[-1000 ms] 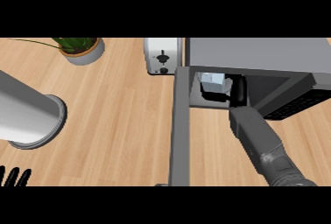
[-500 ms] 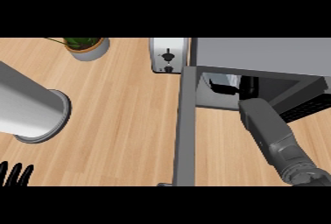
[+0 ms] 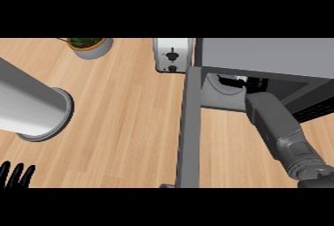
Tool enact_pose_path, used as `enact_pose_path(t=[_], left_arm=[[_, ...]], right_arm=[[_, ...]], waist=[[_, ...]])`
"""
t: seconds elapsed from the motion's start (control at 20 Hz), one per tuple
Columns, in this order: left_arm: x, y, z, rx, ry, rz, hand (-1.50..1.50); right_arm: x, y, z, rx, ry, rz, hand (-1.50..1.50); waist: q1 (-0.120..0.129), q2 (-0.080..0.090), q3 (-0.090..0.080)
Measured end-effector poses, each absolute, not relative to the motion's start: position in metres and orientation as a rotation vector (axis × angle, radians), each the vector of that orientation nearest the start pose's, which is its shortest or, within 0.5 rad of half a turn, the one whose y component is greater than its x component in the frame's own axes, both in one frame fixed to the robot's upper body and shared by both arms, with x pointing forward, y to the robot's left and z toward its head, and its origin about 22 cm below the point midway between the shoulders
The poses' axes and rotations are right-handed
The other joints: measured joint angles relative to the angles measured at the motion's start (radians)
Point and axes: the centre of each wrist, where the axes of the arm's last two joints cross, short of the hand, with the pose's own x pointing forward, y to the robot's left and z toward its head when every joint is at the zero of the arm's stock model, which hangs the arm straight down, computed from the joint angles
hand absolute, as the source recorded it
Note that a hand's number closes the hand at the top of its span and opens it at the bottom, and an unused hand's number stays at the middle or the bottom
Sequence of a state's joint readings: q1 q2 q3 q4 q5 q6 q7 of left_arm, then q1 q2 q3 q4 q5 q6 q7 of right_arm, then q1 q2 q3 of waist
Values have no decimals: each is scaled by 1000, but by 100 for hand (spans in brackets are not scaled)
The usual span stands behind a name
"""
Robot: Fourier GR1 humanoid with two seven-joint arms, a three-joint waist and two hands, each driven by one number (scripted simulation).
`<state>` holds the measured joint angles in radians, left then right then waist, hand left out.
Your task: Pick up the milk, place it into the microwave and close the microwave
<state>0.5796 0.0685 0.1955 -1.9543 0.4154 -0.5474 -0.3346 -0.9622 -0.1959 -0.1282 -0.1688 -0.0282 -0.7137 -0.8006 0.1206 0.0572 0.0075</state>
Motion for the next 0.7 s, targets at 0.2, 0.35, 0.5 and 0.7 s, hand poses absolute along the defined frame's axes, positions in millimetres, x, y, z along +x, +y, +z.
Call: enact_pose_path(t=[0.2, 0.35, 0.5, 0.7], left_arm=[[91, 320, 11, -291, -1877, 110, -150], [93, 321, 10, -294, -1873, 109, -150], [97, 318, 9, -309, -1875, 108, -150], [99, 320, 9, -307, -1879, 96, -150]], right_arm=[[422, -228, 3, -950, -1859, 95, 150], [424, -230, 6, -1012, -1855, 88, 150], [426, -231, 11, -1055, -1851, 78, 150], [414, -253, -7, -1191, -1692, 84, -150]], waist=[[10, 5, 0], [14, 7, -1], [19, 10, 0], [25, 21, -7]])
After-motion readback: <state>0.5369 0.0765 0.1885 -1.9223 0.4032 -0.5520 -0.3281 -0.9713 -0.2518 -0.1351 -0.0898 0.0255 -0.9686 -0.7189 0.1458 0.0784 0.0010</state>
